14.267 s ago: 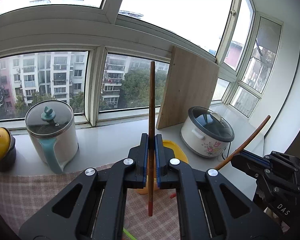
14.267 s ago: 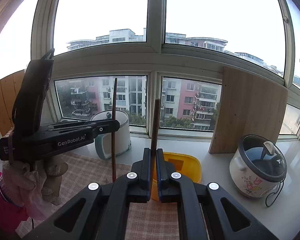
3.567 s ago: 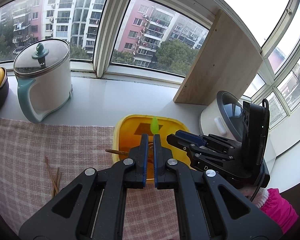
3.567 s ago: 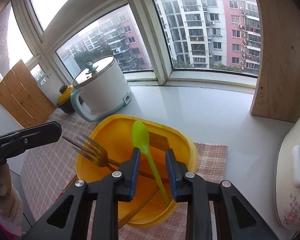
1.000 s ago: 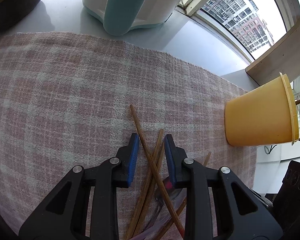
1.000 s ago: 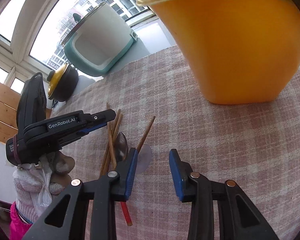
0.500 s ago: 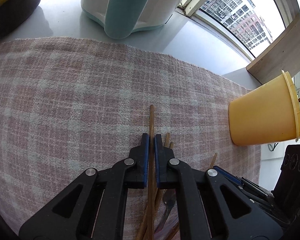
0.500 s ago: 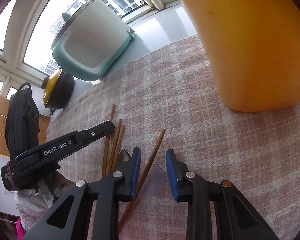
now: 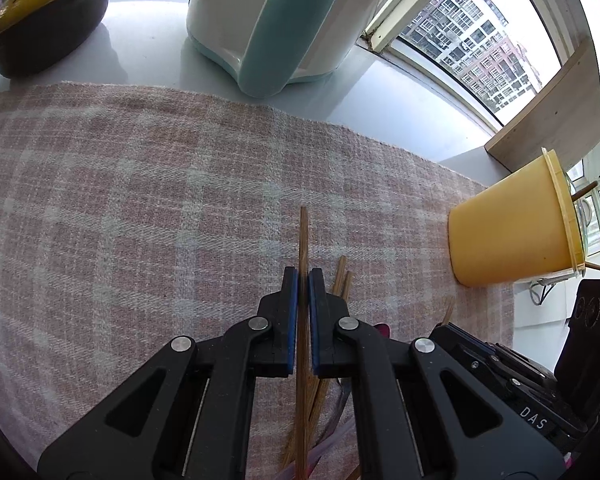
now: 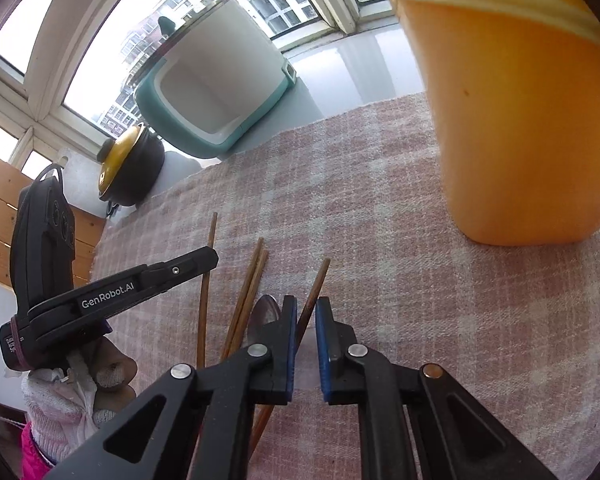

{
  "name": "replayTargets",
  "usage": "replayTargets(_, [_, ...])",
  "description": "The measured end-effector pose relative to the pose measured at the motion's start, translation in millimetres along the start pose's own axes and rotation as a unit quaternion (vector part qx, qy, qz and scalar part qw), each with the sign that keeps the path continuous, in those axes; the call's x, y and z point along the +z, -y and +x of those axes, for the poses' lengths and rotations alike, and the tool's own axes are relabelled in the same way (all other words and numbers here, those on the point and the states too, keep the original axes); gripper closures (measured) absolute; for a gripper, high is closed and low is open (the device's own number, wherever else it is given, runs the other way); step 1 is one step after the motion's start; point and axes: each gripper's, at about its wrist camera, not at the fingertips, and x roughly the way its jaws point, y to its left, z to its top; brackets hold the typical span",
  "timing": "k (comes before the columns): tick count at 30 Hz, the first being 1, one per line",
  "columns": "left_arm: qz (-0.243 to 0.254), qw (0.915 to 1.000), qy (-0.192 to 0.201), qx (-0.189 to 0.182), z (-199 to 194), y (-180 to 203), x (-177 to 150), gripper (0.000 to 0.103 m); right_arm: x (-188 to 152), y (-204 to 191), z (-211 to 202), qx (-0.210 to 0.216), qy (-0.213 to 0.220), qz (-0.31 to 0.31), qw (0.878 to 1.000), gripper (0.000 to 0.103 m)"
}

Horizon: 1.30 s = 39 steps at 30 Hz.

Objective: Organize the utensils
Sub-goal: 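Close the left tool on a wooden chopstick while the right tool closes on another, then lift both chopsticks upright and carry them over the yellow container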

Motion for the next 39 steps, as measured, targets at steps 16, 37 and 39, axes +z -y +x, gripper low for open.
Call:
replayTargets(16, [0.036, 0.9982, 0.047, -0.014, -56, 39, -35, 0.100, -7, -2, -77, 0.013, 0.039, -0.058, 0.997, 0.100])
replayTargets(37, [0.065, 0.9925, 0.086, -0.058, -102, 112, -56, 0.100, -5, 22, -165, 0.031, 0.073, -0.093, 0.992, 0.101])
replayTargets(39, [0.068, 0.9919, 0.090, -0.058, -106, 117, -55, 0.100, -2, 25, -172, 0.033, 0.078, -0.092, 0.992, 0.101])
